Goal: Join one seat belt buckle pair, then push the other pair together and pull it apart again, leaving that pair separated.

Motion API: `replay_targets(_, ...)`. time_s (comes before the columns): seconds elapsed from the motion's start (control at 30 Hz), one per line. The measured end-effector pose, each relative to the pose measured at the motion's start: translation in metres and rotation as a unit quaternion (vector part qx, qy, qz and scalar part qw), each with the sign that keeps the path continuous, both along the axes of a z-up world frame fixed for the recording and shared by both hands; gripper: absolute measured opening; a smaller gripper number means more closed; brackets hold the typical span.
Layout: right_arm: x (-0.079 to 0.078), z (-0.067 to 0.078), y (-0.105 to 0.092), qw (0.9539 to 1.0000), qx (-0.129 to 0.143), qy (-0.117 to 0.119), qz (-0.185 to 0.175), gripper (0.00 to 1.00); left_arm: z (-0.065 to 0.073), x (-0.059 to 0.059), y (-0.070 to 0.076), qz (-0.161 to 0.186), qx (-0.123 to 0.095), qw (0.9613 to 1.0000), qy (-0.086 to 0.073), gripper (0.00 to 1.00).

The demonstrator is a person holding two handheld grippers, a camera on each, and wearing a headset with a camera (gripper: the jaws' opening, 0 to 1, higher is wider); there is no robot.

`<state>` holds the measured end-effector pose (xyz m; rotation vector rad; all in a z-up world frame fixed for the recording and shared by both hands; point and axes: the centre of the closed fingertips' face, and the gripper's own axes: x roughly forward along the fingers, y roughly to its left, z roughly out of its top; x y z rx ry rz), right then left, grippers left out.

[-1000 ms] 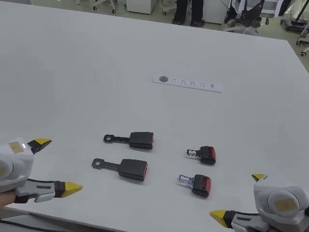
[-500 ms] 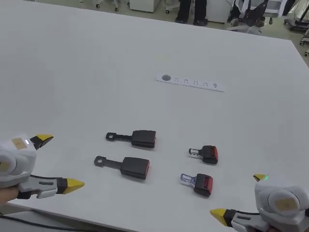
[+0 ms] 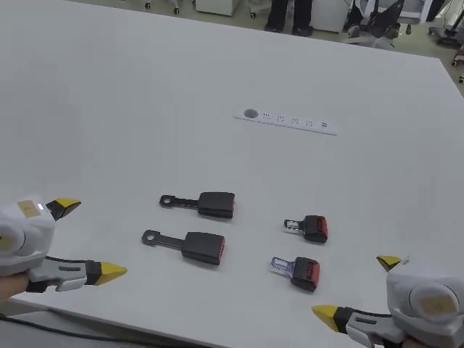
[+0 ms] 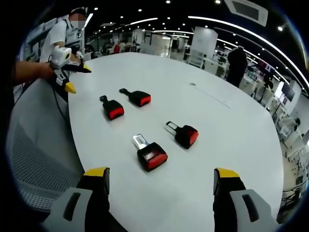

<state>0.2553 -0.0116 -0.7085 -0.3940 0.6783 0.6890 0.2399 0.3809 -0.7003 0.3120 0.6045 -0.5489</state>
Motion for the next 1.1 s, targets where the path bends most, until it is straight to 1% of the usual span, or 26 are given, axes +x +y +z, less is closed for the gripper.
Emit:
replay_targets(0.17,-0.001,0.000,-0.003,1.0000,-0.004,0.000,-0.001,0.90,-0.001,0.000,-0.001,-0.003,0.006,1.0000,-0.001,0.95)
replay_targets(0.23,-0.002,-0.003,-0.006,1.0000,-0.008,0.005,-0.003,0.89,-0.001,-0.001,-0.002,-0.003,0.004,1.0000,0.002,0.95)
replay_targets(0.33,-0.004,-0.004,-0.009,0.9998,-0.015,0.011,-0.005,0.87,0.001,-0.002,-0.004,-0.004,0.007,1.0000,0.002,0.94)
replay_targets(0.5,-0.002,-0.002,-0.009,0.9999,-0.014,0.007,-0.006,0.87,-0.002,-0.004,-0.004,-0.007,0.008,0.9999,0.010,0.91)
replay_targets(0.57,-0.002,0.000,-0.008,0.9999,-0.014,0.006,-0.005,0.86,-0.002,-0.005,-0.004,-0.009,0.010,0.9999,0.010,0.90)
replay_targets(0.6,-0.001,0.000,-0.008,0.9999,-0.013,0.007,-0.004,0.85,-0.003,-0.005,-0.004,-0.010,0.015,0.9998,0.010,0.90)
replay_targets(0.63,-0.001,-0.001,-0.008,0.9999,-0.014,0.008,-0.003,0.84,-0.003,-0.005,-0.001,-0.010,0.026,0.9996,0.009,0.89)
replay_targets(0.77,-0.002,-0.003,-0.007,0.9998,-0.018,0.009,0.003,0.82,-0.007,-0.007,0.004,-0.008,0.028,0.9994,0.021,0.83)
replay_targets(0.83,-0.003,-0.004,-0.006,0.9997,-0.020,0.012,0.004,0.81,-0.010,-0.008,0.003,-0.013,0.035,0.9990,0.025,0.82)
replay_targets(0.97,-0.002,-0.005,-0.006,0.9997,-0.023,0.010,0.003,0.82,-0.011,-0.011,-0.001,-0.022,0.040,0.9985,0.029,0.80)
replay_targets(1.0,-0.002,-0.005,-0.006,0.9997,-0.023,0.010,0.004,0.81,-0.013,-0.013,-0.002,-0.027,0.046,0.9981,0.032,0.80)
replay_targets(1.03,-0.002,-0.005,-0.005,0.9997,-0.023,0.011,0.005,0.81,-0.013,-0.014,-0.003,-0.031,0.051,0.9977,0.032,0.80)
replay_targets(1.1,-0.001,-0.006,-0.006,0.9996,-0.025,0.009,0.007,0.81,-0.012,-0.014,-0.004,-0.036,0.053,0.9975,0.031,0.79)
